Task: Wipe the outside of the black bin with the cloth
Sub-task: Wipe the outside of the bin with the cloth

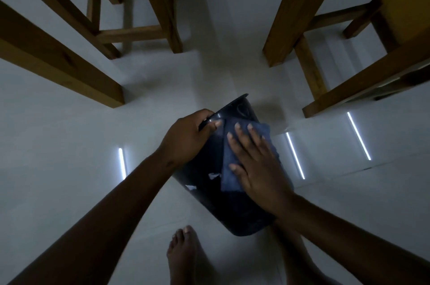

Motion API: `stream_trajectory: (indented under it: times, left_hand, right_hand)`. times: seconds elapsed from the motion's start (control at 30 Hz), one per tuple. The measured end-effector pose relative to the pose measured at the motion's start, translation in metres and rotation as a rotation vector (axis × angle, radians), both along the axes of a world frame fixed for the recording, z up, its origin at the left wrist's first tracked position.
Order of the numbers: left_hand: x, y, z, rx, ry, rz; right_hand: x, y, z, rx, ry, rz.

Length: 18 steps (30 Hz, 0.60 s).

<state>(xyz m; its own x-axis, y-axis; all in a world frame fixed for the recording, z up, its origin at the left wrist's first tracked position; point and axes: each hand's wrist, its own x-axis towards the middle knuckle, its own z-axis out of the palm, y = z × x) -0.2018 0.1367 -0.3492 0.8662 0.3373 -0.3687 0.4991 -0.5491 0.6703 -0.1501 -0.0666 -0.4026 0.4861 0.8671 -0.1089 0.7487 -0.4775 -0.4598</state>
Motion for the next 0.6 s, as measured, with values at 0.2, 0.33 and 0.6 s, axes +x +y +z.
stream_trajectory:
  times: [0.2,0.33,0.6]
  left_hand:
    - [-0.041,0.017,0.002,0.1,0.057,0.048]
    - [-0.014,0.014,0.004,0.289,-0.03,0.038]
    - [-0.006,0.014,-0.001,0.282,-0.016,0.01]
  right_hand:
    - [0.03,-0.012,-0.009,0.205,0.444,-0.281]
    - [-0.034,-0.023,-0.012,0.093,0.319,-0.197]
    - [0.006,0.014,-0.011,0.134,0.26,-0.24]
